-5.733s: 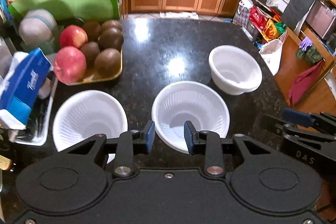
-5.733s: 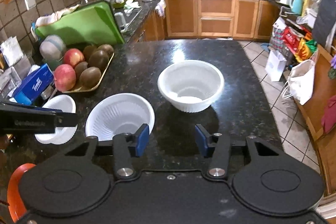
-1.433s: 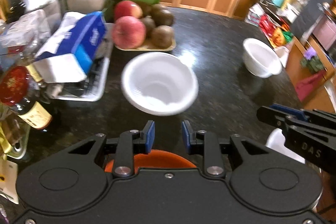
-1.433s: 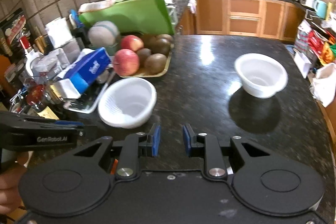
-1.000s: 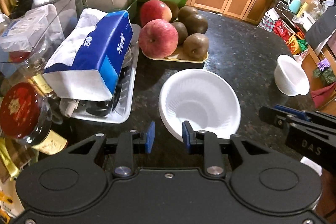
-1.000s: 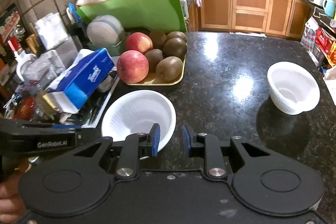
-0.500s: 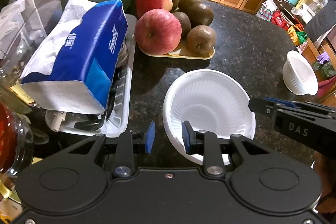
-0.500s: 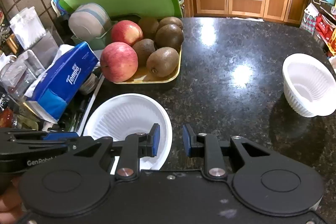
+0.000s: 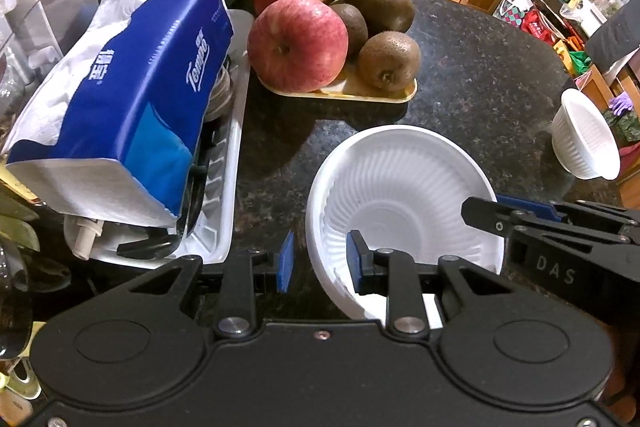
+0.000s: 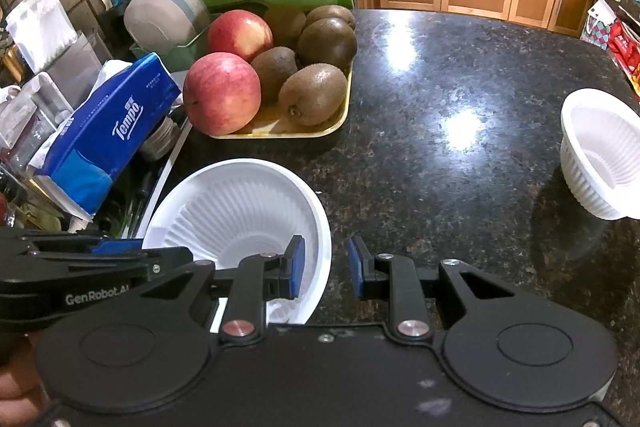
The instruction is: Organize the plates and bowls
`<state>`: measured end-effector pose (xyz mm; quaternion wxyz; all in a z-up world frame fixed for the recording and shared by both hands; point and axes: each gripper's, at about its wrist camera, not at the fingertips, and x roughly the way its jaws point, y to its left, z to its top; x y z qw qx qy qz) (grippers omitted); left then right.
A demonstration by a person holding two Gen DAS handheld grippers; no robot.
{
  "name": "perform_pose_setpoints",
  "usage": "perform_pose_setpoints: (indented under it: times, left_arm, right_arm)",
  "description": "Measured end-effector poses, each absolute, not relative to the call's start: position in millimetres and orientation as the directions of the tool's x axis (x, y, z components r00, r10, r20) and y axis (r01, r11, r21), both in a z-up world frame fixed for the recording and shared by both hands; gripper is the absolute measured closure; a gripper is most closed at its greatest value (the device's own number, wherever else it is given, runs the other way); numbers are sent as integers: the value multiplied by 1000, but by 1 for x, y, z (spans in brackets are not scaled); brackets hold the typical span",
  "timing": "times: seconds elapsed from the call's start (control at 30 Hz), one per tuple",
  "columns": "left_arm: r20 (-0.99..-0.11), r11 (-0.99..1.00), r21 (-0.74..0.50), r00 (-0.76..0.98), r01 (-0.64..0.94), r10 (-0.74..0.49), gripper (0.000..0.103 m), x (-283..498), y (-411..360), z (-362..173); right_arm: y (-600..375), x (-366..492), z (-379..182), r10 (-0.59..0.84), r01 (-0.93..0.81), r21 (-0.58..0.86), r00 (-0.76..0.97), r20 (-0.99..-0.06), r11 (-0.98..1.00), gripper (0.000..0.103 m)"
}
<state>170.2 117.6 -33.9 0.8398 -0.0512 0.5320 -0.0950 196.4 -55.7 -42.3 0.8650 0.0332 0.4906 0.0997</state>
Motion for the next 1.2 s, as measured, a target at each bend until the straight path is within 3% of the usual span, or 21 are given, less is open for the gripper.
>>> perform_pose_setpoints:
  times: [0.17, 0.47, 1.2]
  left_arm:
    - [-888, 976, -191, 405, 106, -218, 67, 174, 115, -37]
    - [-888, 975, -176, 406, 133, -216, 77, 170, 105, -36]
    - [-841, 971, -153, 492, 182, -225, 77, 127, 88, 10]
  right_arm:
    - [-55, 198, -45, 206, -138, 159, 485, -850, 978, 78]
    - [-55, 193, -44, 197, -131, 152, 488, -850, 980, 83]
    - [-70, 139, 0, 178, -115, 136, 582, -794, 984, 83]
